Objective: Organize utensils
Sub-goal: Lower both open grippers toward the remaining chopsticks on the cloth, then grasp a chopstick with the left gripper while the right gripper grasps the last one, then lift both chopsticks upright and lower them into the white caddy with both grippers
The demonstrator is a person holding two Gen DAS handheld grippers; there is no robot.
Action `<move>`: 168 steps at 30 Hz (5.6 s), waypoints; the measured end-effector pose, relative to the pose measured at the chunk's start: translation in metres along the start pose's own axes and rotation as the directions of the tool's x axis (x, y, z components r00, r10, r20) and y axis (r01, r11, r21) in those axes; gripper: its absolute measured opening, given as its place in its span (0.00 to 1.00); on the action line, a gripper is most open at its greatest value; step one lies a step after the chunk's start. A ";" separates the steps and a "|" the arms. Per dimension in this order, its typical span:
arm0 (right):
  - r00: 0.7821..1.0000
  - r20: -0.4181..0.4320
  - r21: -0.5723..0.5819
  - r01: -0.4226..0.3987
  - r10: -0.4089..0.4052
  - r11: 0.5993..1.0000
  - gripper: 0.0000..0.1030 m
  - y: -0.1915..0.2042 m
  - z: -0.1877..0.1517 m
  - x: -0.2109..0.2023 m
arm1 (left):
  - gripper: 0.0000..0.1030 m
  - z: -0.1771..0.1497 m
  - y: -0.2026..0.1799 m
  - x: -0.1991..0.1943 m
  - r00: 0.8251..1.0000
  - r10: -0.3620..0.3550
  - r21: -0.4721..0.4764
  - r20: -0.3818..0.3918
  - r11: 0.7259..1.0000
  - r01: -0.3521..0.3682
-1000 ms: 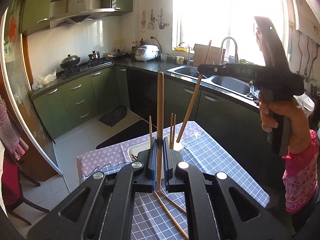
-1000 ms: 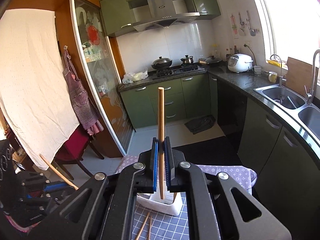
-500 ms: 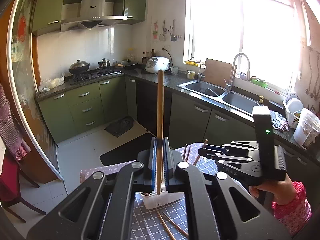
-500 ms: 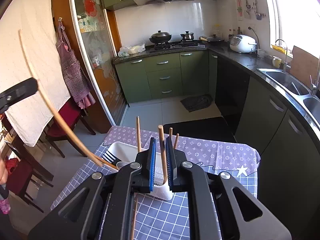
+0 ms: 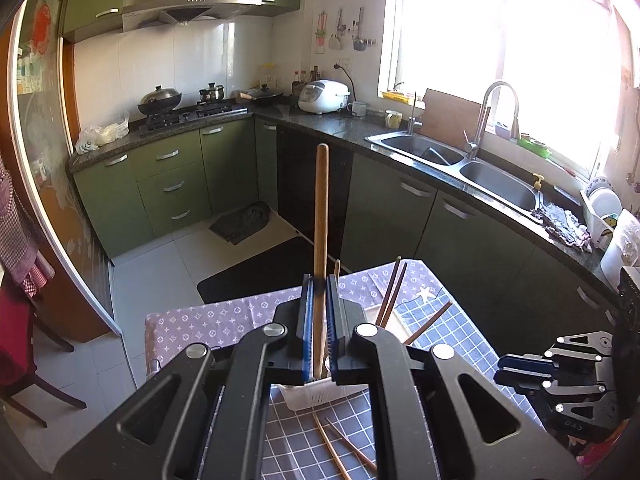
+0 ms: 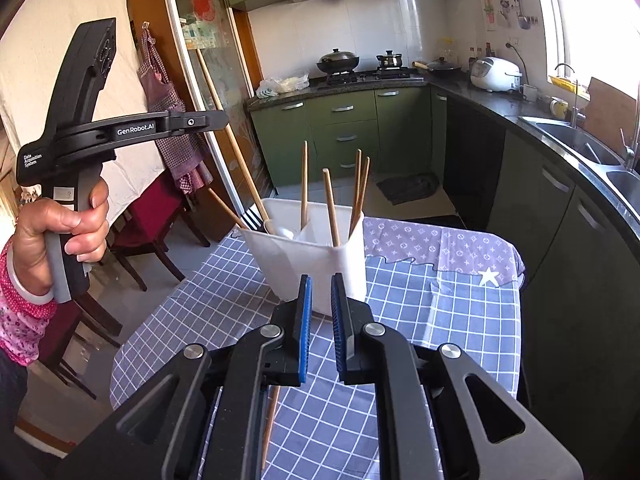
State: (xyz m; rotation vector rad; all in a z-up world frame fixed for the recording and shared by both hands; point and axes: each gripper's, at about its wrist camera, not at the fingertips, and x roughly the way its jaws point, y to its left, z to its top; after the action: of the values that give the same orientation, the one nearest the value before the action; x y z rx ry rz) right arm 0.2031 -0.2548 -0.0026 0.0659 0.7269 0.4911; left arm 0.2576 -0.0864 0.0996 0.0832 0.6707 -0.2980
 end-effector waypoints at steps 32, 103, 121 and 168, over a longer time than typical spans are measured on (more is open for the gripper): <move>0.955 -0.292 0.030 0.055 -0.044 0.998 0.25 -0.028 -0.071 0.095 | 0.25 -0.178 -0.009 0.089 0.817 -0.079 -0.199 -0.571 0.979 -0.044; 0.877 -0.476 -0.128 0.001 -0.063 0.992 0.06 0.058 -0.063 0.201 | 0.07 -0.180 -0.004 -0.036 0.972 -0.019 0.035 -0.234 0.999 0.028; 0.986 -0.167 -0.084 -0.015 0.001 0.996 0.06 0.042 -0.041 0.044 | 0.06 -0.175 -0.008 -0.047 0.980 -0.037 0.064 -0.198 0.997 0.050; 0.996 -0.030 -0.095 -0.087 0.085 0.992 0.06 0.048 0.030 0.013 | 0.06 -0.096 -0.007 -0.063 0.998 -0.046 0.087 -0.053 0.995 0.050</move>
State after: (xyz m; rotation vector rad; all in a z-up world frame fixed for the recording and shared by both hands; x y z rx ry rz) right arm 0.2113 -0.2032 0.0229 0.0010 0.7269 0.6094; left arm 0.1513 -0.0614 0.0636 0.1601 0.7107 -0.3729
